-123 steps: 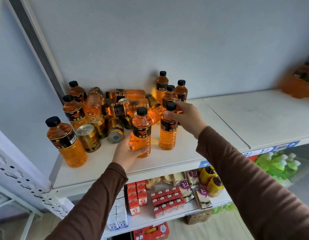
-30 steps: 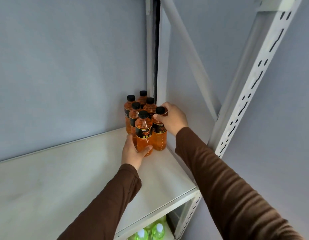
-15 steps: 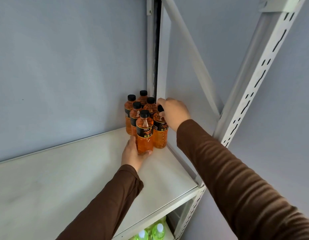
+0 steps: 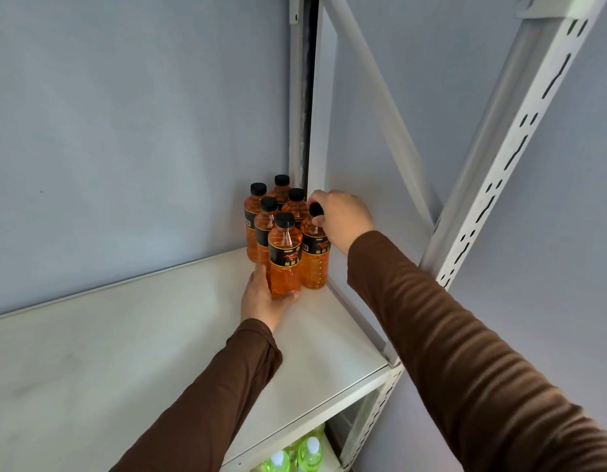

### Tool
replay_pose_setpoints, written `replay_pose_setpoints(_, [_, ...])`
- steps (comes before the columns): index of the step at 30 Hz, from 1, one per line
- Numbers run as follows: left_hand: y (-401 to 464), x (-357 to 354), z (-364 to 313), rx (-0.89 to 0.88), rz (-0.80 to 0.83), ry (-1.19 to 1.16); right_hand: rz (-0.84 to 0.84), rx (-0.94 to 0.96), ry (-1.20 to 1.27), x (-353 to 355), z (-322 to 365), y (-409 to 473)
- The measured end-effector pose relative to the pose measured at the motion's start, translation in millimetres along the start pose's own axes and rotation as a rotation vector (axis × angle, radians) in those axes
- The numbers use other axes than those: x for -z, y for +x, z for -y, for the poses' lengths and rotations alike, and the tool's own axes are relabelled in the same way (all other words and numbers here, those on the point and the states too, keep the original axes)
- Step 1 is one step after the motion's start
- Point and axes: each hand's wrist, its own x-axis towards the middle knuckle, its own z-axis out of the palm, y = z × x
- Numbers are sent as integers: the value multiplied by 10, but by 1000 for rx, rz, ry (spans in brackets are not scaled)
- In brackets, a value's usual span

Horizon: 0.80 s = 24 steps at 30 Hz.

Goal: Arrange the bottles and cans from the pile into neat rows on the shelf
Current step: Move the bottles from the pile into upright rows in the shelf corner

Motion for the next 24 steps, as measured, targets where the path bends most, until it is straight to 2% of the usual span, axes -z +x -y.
replay_pose_setpoints(9, [-36,69,-54,7,50,12,45,-9,33,36,19,-40])
replay_pose_setpoints(14, [-149,270,-72,-26,63,199,22,-40,77,75,63,-183])
replay_pose_setpoints(20, [-459,825,-174,-182,26,532,-242,129,210,174,347,-538])
replay_pose_setpoints(24, [-741,1313,-223,-179,-43,655,-230,262,258,80,675,-756])
